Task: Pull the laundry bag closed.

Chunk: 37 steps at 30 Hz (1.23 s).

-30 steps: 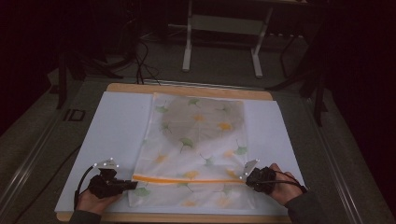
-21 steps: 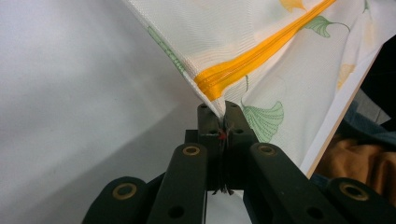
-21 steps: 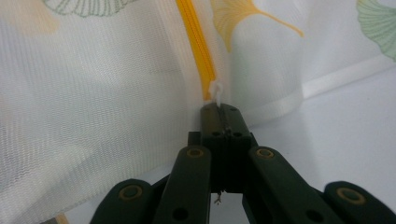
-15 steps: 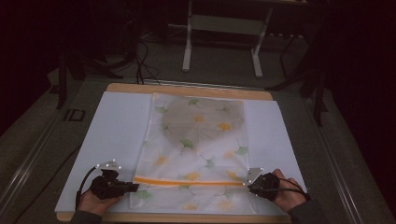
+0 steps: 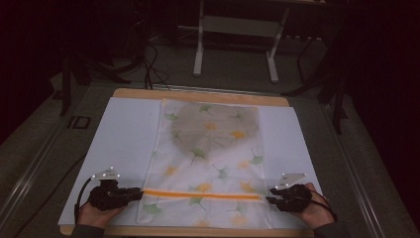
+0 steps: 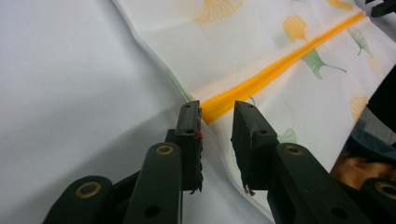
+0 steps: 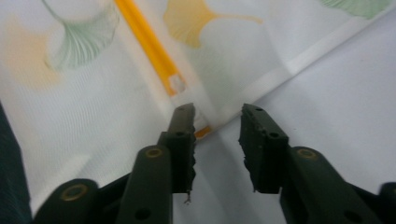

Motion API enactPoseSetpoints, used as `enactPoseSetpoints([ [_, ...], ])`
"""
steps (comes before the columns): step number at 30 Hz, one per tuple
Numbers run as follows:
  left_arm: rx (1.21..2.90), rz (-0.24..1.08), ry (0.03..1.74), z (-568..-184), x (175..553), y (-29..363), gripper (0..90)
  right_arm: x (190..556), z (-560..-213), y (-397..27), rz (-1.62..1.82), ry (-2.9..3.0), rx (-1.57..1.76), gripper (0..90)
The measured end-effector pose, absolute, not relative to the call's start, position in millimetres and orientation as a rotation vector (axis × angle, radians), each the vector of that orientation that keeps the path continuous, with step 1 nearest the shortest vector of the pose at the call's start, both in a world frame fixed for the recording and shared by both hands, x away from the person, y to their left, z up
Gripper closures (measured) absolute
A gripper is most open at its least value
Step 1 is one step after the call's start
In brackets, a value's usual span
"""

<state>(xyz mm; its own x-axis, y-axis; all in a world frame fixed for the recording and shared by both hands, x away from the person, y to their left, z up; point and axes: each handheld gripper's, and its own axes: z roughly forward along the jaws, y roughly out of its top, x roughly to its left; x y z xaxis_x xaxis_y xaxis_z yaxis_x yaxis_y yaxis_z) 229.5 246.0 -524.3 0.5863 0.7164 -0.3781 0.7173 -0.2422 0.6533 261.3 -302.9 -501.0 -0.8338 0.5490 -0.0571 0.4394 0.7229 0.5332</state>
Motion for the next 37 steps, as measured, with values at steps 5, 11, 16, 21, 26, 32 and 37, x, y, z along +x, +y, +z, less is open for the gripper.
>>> enactPoseSetpoints([
  [5,1.977,0.063,1.155,-523,230,244,70.8,262,-500,-312,0.935,2.668,0.869,58.3],
  [11,1.968,0.137,1.168,-523,232,242,68.5,266,-508,-311,1.007,2.615,0.950,54.3],
  [16,1.944,0.235,1.198,-524,235,241,67.8,270,-515,-311,1.070,2.533,1.036,52.3],
  [21,1.892,0.355,1.258,-525,240,246,66.3,273,-519,-317,1.084,2.427,1.105,50.9],
  [26,1.886,0.455,1.320,-527,243,251,62.8,275,-523,-326,1.068,2.283,1.211,47.5],
  [32,1.878,0.489,1.368,-529,247,257,59.5,279,-527,-331,1.018,2.191,1.318,40.1],
  [37,1.926,0.518,1.405,-535,253,256,56.9,282,-531,-329,0.948,2.161,1.345,31.4],
])
